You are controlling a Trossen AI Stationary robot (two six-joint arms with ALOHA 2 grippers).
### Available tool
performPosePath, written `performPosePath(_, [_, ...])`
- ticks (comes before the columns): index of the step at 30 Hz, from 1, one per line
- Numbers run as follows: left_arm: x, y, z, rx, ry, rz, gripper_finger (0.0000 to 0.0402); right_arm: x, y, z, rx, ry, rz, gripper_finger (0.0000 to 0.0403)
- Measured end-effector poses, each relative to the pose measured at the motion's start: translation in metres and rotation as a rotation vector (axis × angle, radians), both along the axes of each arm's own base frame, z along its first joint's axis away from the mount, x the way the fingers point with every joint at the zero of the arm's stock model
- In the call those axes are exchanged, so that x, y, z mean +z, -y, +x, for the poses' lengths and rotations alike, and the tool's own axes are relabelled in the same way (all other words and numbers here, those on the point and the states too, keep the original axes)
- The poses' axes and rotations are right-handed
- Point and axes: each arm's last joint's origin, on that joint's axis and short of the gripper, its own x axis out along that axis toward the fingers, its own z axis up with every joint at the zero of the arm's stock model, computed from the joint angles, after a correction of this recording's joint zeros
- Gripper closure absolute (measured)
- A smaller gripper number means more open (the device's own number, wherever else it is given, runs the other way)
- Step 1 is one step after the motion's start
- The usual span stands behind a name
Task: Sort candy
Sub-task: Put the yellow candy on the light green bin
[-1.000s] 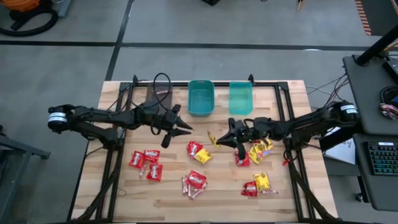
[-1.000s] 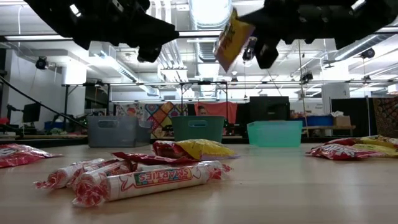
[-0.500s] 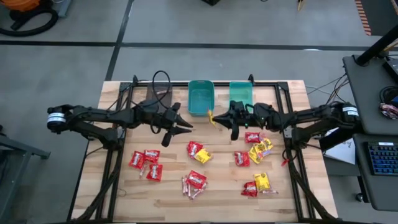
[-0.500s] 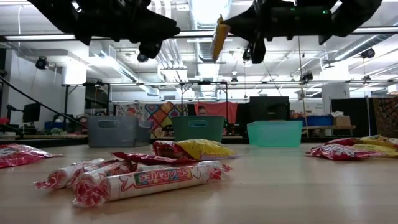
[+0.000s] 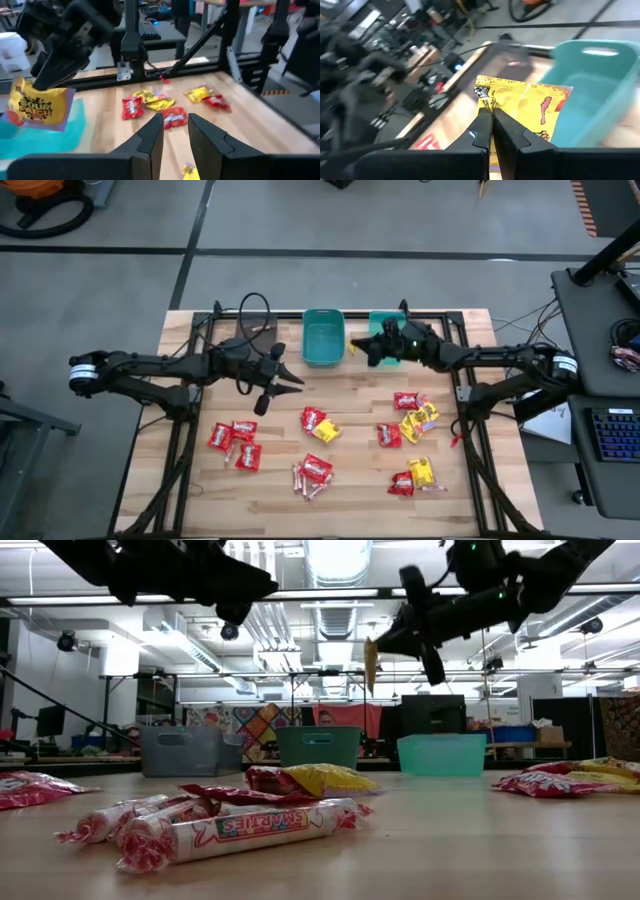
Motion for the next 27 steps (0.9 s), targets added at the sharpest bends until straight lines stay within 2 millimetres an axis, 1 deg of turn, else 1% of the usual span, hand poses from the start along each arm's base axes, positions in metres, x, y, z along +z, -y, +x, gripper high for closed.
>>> performPosePath(6, [0.007, -0.009, -0.015, 0.096, -0.012, 0.102, 0.0327, -0.002, 0.039, -0.023, -0.081, -0.004, 0.053, 0.0394])
performPosePath(10, [0.011, -0.014, -0.021, 0.124, -0.006, 0.12, 0.0327, -0.011, 0.059, -0.041, -0.163, -0.08, 0.106, 0.0394])
performPosePath(15, [0.01, -0.016, -0.025, 0.138, -0.032, 0.113, 0.0327, -0.019, 0.072, -0.056, -0.233, -0.158, 0.137, 0.0394])
performPosePath(17, [0.011, -0.016, -0.026, 0.139, -0.029, 0.113, 0.0327, -0.024, 0.075, -0.063, -0.263, -0.204, 0.171, 0.0394])
performPosePath(19, [0.011, -0.016, -0.027, 0.139, -0.03, 0.113, 0.0327, -0.026, 0.076, -0.065, -0.271, -0.223, 0.177, 0.0394])
performPosePath(20, [0.011, -0.016, -0.027, 0.139, -0.03, 0.113, 0.0327, -0.025, 0.076, -0.064, -0.261, -0.216, 0.168, 0.0394])
performPosePath(22, [0.011, -0.016, -0.026, 0.138, -0.03, 0.116, 0.0327, -0.02, 0.074, -0.06, -0.171, -0.157, 0.14, 0.0394])
performPosePath(25, [0.009, -0.017, -0.023, 0.127, -0.029, 0.113, 0.0327, -0.002, 0.068, -0.049, 0.046, 0.009, 0.031, 0.0394])
performPosePath(27, [0.008, -0.017, -0.02, 0.102, -0.012, 0.097, 0.0327, 0.012, 0.057, -0.04, 0.224, 0.126, -0.069, 0.0394])
